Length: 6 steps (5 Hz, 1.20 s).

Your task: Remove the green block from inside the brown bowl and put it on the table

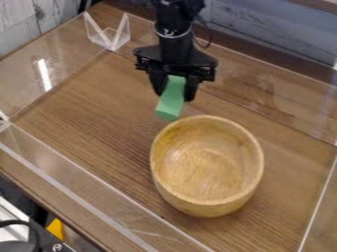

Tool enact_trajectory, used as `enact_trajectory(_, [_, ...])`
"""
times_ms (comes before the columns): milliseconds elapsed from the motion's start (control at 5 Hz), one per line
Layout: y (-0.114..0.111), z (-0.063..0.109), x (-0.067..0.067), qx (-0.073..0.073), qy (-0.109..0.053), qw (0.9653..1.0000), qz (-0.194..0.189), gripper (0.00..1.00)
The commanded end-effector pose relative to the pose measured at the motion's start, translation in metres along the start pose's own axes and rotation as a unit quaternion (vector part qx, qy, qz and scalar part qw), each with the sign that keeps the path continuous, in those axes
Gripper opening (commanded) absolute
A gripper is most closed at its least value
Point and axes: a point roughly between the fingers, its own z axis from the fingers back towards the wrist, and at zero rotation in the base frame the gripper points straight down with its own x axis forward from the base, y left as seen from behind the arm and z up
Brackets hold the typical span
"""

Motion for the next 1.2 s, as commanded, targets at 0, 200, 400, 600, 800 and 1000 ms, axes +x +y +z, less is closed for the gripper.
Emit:
enact_trajectory(0, [-0.006,0.014,0.014,-0.004,-0.026,0.9996,-0.002,0.00])
enact_trajectory(200, [-0.009,0.017,0.017,-0.005,-0.030,0.9995,-0.003,0.00])
enact_trajectory(400, [-0.013,0.021,0.020,-0.007,-0.034,0.9994,-0.004,0.00])
enact_trajectory(600, [-0.017,0.025,0.023,-0.009,-0.039,0.9992,-0.005,0.00])
enact_trajectory(800, [-0.020,0.029,0.024,-0.011,-0.042,0.9990,-0.008,0.00])
enact_trajectory(1000, [-0.022,0.034,0.025,-0.013,-0.046,0.9988,-0.010,0.00])
